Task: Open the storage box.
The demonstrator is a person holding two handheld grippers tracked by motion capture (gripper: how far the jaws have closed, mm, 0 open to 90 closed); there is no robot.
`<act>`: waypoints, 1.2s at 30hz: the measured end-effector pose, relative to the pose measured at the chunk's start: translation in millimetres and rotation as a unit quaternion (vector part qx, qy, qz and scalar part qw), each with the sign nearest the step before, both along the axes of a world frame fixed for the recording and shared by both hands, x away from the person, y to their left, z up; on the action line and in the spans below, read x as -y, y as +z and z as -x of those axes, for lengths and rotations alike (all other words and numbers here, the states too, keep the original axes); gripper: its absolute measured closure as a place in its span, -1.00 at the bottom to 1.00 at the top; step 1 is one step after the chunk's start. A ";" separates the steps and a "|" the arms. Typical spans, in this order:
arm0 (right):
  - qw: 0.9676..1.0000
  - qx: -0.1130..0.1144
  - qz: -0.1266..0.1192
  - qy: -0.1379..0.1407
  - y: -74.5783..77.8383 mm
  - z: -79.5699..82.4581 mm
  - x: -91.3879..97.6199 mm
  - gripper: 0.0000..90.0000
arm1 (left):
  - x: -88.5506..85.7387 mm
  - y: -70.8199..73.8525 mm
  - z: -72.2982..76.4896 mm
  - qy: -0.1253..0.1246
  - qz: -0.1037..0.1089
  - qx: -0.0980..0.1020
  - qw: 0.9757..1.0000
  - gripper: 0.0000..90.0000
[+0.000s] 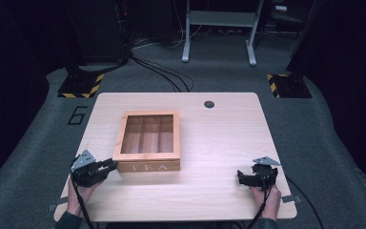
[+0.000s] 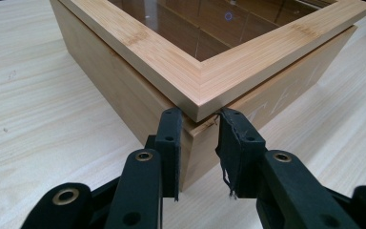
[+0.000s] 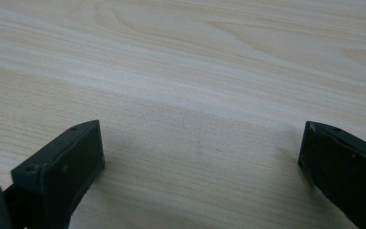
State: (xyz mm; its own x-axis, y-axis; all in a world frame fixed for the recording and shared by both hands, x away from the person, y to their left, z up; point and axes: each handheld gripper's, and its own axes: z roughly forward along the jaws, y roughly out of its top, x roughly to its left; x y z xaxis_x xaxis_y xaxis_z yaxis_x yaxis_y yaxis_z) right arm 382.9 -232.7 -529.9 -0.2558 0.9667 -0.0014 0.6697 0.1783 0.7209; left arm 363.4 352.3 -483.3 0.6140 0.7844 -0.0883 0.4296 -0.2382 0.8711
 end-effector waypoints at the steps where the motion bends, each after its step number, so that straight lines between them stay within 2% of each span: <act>1: 1.000 0.000 0.000 0.000 0.0 0.0 0.0 -0.98 | 0.2 0.2 -0.5 0.002 0.001 0.003 1.000 0.56; 18: 1.000 0.000 0.000 0.000 0.0 0.0 0.0 -0.98 | -1.4 7.4 -15.0 0.005 0.016 0.032 0.999 0.56; 22: 1.000 0.000 0.000 0.000 0.0 0.0 0.0 -0.98 | -1.3 11.3 -18.1 0.003 0.022 0.033 0.999 0.60; 28: 1.000 0.000 0.000 0.001 0.0 -0.1 0.1 -0.98 | -0.9 20.0 -23.0 0.001 0.019 0.041 0.999 0.67; 36: 1.000 -0.001 -0.001 0.001 0.0 -0.1 0.1 -0.98 | -1.4 31.9 -31.1 -0.005 0.021 0.042 0.999 0.67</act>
State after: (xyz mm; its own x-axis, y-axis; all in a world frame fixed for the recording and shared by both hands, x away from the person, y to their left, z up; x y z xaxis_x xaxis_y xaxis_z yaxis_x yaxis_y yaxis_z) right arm 383.0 -232.8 -529.9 -0.2572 0.9664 -0.0001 0.6703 0.1784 0.7203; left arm 394.5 353.7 -451.4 0.6284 0.7749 -0.0677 0.3514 -0.2052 0.9135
